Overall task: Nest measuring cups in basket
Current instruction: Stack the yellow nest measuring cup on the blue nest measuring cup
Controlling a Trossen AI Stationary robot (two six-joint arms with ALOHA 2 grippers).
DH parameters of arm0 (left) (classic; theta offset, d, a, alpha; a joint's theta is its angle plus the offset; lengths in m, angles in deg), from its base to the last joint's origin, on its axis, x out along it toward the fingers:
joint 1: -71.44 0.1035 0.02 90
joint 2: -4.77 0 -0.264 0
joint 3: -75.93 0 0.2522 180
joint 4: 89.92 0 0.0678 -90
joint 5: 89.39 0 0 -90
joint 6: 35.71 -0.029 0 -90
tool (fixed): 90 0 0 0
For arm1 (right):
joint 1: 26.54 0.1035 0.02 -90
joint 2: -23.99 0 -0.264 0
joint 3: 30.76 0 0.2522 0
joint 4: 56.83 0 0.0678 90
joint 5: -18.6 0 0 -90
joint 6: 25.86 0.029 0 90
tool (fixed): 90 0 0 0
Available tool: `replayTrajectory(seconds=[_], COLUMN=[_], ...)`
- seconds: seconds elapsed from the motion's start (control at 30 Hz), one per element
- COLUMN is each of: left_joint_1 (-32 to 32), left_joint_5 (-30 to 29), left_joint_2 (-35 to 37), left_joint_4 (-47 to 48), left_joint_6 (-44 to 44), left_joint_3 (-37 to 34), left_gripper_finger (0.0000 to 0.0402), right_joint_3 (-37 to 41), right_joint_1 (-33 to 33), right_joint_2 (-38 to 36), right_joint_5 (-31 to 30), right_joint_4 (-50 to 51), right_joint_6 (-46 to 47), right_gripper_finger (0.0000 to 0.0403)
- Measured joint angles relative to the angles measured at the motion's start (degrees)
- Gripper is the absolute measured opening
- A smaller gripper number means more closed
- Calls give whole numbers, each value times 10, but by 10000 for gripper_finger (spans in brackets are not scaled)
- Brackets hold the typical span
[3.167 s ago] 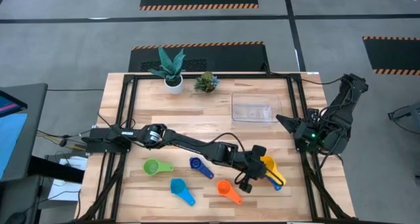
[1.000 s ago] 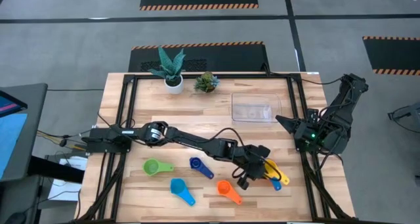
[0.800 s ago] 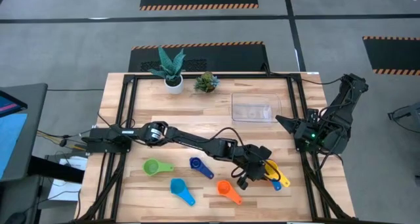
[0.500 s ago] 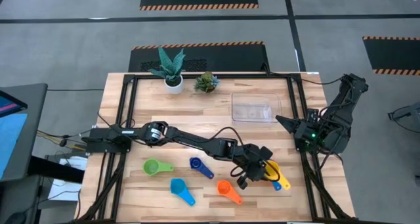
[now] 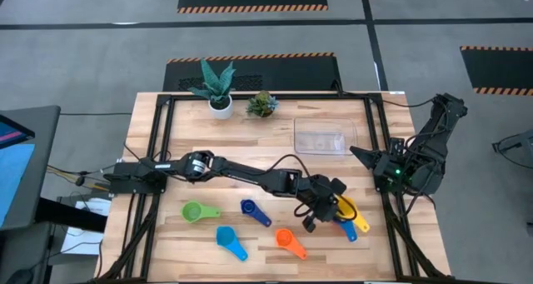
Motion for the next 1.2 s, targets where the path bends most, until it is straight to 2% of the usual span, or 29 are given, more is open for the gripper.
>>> replayTrajectory(seconds=[0.17, 0.3, 0.83, 0.97, 1.1, 1.2], left_joint_1=[3, 3, 2, -3, -13, -22], left_joint_5=[12, 29, -24, -98, -171, -206], left_joint_2=[-5, -27, -31, -31, 12, 48], left_joint_4=[-5, -24, -33, 61, 152, 273], left_joint_6=[1, 41, 28, 61, 67, 86], left_joint_3=[1, 1, 19, 66, 53, 53], left_gripper_finger=[68, 68, 68, 68, 68, 68], right_joint_3=[0, 0, 0, 0, 0, 0], right_joint_1=[0, 0, 0, 0, 1, 0], right_joint_2=[0, 0, 0, 0, -4, -18], right_joint_5=[0, 0, 11, 55, 66, 69], right_joint_4=[0, 0, 7, 6, 7, 7], right_joint_6=[0, 0, -14, -72, -106, -135], right_gripper_finger=[168, 167, 171, 171, 170, 164])
